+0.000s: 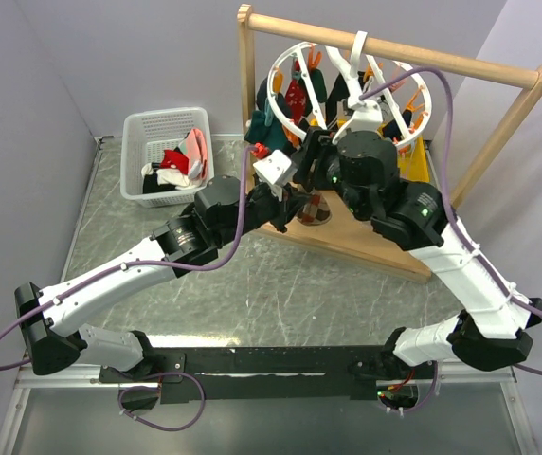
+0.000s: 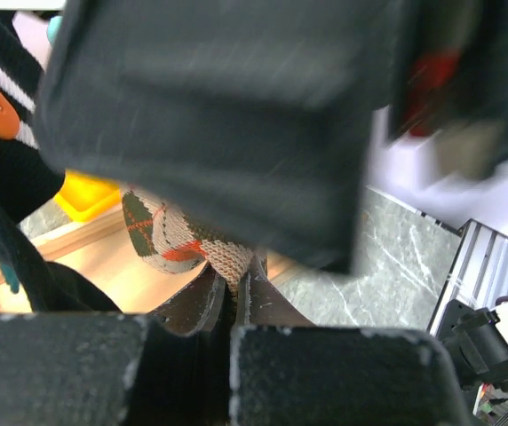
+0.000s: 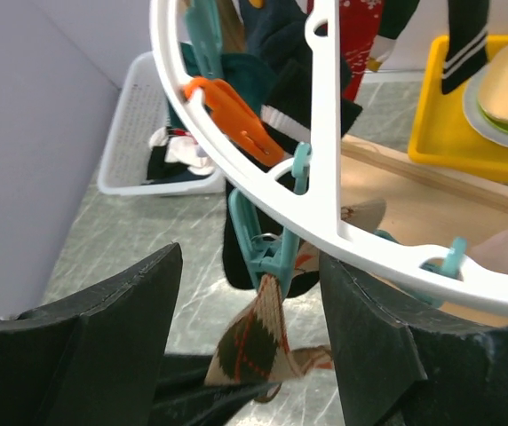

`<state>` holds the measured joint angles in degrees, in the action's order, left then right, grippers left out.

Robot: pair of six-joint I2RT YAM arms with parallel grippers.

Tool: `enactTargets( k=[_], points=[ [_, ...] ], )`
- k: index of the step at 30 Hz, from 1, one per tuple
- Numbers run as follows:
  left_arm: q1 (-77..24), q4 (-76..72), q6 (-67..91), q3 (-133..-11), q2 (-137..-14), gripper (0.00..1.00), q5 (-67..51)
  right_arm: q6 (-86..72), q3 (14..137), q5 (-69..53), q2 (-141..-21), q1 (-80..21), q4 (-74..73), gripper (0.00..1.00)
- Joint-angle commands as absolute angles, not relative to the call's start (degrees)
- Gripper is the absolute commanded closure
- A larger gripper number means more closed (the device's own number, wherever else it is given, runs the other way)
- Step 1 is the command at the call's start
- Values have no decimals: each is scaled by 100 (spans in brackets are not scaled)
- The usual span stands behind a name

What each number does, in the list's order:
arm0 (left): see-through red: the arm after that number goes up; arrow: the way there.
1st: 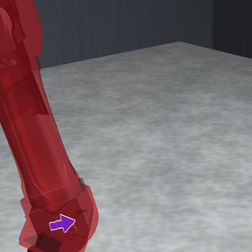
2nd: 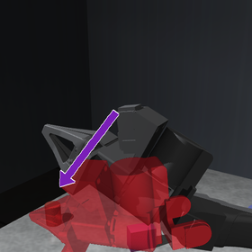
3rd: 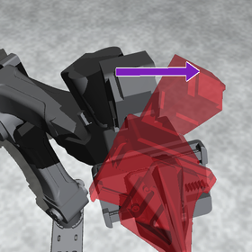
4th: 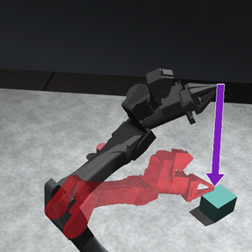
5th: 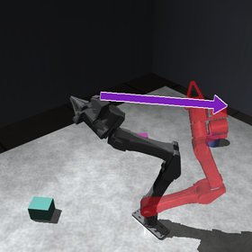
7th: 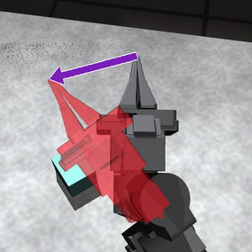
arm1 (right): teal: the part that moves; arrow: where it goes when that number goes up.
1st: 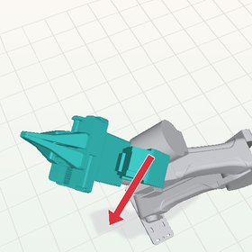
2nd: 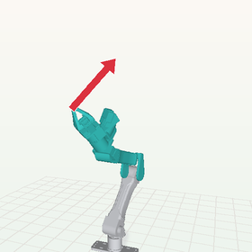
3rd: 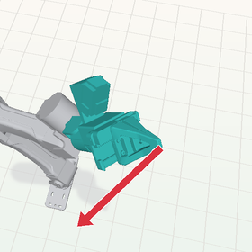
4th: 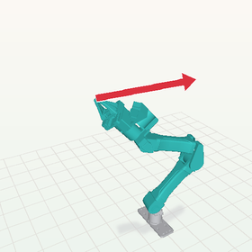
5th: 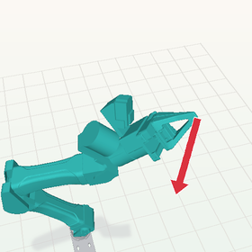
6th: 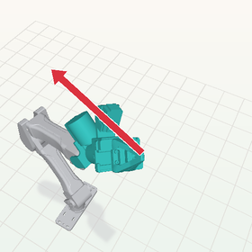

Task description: Remove the socks clipped to the hanger

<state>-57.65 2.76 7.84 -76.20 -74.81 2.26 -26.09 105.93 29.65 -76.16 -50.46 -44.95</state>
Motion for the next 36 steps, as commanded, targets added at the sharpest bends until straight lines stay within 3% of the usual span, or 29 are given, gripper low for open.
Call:
enactTargets(
  k=[1, 13, 16, 20, 29, 36],
  points=[
    [-5827, -185, 826, -7734, -7356, 99, 114, -2645, 10503, 3664, -7550, -5185, -3999, 30],
    [-5845, -185, 826, -7603, -7304, 99, 88, -2443, 9993, 4553, -7312, -5414, -3217, 35],
    [-5845, -176, 861, -7497, -7242, 99, 88, -2408, 9967, 4553, -7365, -5414, -3129, 43],
    [-5845, -114, 870, -7374, -7154, 99, 158, -2259, 9826, 4561, -7269, -5414, -2883, 65],
    [-5845, 711, 1028, -7120, -6970, 99, 53, -2145, 9677, 4623, -7076, -5414, -2874, 64],
    [-5845, 1195, 1336, -6399, -6127, 98, -9, -2057, 9352, 4676, -6794, -5414, -2777, 63]
  ],
)
